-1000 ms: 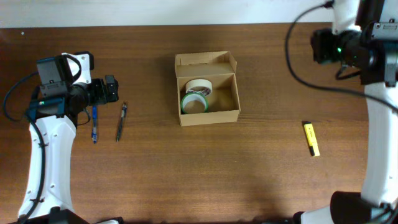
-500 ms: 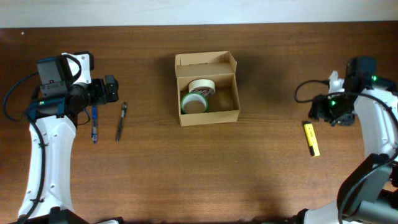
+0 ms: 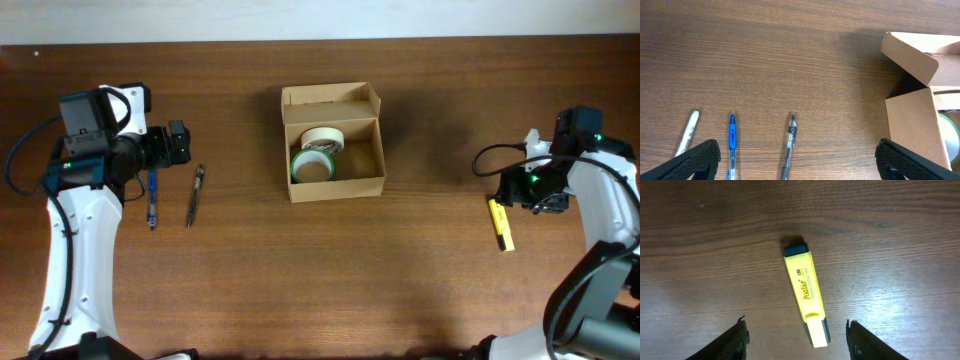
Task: Pack container
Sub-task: 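Lower the right gripper onto the yellow highlighter and grasp it, then carry the yellow highlighter into the box and release it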
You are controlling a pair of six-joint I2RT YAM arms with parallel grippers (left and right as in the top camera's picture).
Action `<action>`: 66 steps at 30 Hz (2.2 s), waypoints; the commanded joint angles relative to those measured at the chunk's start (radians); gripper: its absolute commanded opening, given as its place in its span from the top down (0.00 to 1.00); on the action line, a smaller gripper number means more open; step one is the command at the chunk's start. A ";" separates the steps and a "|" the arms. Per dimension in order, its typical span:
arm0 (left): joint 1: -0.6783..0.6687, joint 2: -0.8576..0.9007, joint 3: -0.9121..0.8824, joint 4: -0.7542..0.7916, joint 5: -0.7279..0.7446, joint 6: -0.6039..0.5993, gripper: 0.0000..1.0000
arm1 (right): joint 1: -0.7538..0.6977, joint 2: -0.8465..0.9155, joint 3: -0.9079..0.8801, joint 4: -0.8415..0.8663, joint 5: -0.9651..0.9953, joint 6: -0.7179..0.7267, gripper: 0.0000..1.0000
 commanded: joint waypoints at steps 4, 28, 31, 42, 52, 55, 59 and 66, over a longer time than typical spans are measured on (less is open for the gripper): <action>0.002 0.006 0.015 -0.001 0.014 0.019 0.01 | 0.008 0.128 -0.010 0.017 0.013 -0.055 0.40; 0.002 0.006 0.015 -0.001 0.014 0.019 0.01 | 0.042 0.328 -0.011 0.072 0.104 -0.106 0.90; 0.002 0.006 0.015 -0.001 0.014 0.019 0.01 | 0.057 0.327 0.004 0.071 0.036 -0.104 0.96; 0.002 0.006 0.015 -0.001 0.014 0.019 0.01 | 0.249 0.286 0.556 -0.288 -0.248 -0.017 0.96; 0.002 0.006 0.015 -0.001 0.014 0.019 0.01 | 0.660 0.284 1.065 -0.455 -0.111 -0.159 0.96; 0.002 0.006 0.015 -0.001 0.014 0.019 0.01 | 0.781 0.297 1.051 -0.451 -0.035 -0.312 0.96; 0.002 0.006 0.015 -0.001 0.014 0.019 0.01 | 0.857 0.332 1.037 -0.447 -0.040 -0.540 0.96; 0.002 0.006 0.015 -0.001 0.014 0.019 0.01 | 0.896 0.398 1.037 -0.421 -0.043 -0.767 0.96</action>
